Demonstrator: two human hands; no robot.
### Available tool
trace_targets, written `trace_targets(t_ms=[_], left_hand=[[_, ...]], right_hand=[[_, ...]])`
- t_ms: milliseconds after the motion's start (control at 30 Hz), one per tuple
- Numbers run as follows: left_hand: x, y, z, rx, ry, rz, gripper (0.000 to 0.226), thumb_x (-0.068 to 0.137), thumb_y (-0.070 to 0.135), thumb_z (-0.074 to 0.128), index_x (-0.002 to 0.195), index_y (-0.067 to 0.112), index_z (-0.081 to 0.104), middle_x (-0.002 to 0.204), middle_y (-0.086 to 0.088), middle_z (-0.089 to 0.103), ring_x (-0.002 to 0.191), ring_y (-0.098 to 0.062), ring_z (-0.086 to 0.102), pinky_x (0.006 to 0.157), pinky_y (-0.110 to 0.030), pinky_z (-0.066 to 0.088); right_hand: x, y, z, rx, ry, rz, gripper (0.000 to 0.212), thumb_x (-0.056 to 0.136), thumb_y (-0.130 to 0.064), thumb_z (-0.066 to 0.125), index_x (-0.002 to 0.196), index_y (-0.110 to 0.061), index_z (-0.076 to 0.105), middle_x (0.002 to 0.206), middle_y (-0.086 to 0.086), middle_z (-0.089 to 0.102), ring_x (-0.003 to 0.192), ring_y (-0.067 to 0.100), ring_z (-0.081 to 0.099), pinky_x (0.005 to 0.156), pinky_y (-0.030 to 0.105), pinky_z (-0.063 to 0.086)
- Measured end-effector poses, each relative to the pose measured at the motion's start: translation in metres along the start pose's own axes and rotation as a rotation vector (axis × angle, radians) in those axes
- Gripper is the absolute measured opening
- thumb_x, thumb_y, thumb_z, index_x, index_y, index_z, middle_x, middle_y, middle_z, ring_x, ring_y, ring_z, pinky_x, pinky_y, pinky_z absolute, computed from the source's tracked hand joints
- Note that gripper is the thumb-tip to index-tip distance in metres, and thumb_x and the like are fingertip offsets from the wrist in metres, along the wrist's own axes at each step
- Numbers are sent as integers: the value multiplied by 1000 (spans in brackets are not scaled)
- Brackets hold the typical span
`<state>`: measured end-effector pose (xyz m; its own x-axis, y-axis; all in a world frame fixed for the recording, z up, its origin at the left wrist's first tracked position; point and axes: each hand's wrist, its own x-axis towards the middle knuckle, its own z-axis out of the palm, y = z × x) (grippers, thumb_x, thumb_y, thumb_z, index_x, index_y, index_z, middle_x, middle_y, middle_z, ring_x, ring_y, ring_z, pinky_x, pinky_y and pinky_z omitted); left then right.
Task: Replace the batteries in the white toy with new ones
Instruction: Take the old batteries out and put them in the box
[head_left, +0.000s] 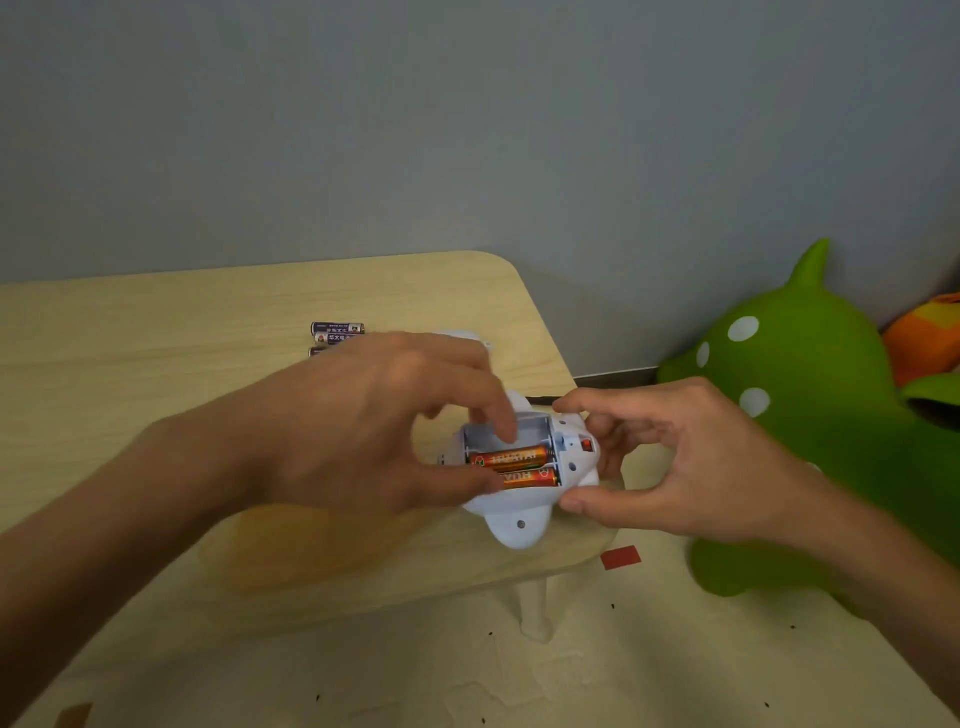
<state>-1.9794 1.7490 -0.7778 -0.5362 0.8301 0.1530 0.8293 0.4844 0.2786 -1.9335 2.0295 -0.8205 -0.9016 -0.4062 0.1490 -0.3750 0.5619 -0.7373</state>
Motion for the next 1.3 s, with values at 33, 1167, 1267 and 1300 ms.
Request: trace_targets(t_ms=[33, 1167, 1267, 1300], left_hand=[[5, 5, 5, 26, 6, 27, 31, 87, 62, 61, 111, 43, 67, 104, 21, 60, 93, -5, 57, 75, -31, 51], [5, -3, -7, -314, 129, 73, 15, 86, 23, 80, 99, 27, 72, 90, 15, 73, 86, -14, 71, 67, -28, 53], [-8, -14, -23, -319, 53, 17, 15, 83, 30, 82, 95, 33, 74, 87, 13, 76, 84, -14, 73, 65, -26, 52], [-12, -17, -25, -289, 8, -13, 16, 81, 30, 84, 92, 37, 74, 85, 15, 76, 83, -13, 72, 64, -24, 50]], right_hand=[[0, 1, 0, 2, 3, 3, 54, 77, -41, 91, 127, -27, 76, 96, -1, 80, 81, 22, 74, 78, 41, 66], [2, -4, 5, -24, 17, -30, 58, 76, -41, 90, 129, -23, 76, 92, -6, 81, 84, 21, 77, 78, 37, 66], [3, -4, 4, -30, 19, -33, 53, 76, -42, 89, 124, -25, 77, 91, -6, 80, 82, 20, 76, 77, 37, 66], [3, -4, 4, -25, 21, -32, 50, 75, -39, 90, 122, -25, 78, 89, -6, 79, 80, 20, 75, 78, 38, 66]])
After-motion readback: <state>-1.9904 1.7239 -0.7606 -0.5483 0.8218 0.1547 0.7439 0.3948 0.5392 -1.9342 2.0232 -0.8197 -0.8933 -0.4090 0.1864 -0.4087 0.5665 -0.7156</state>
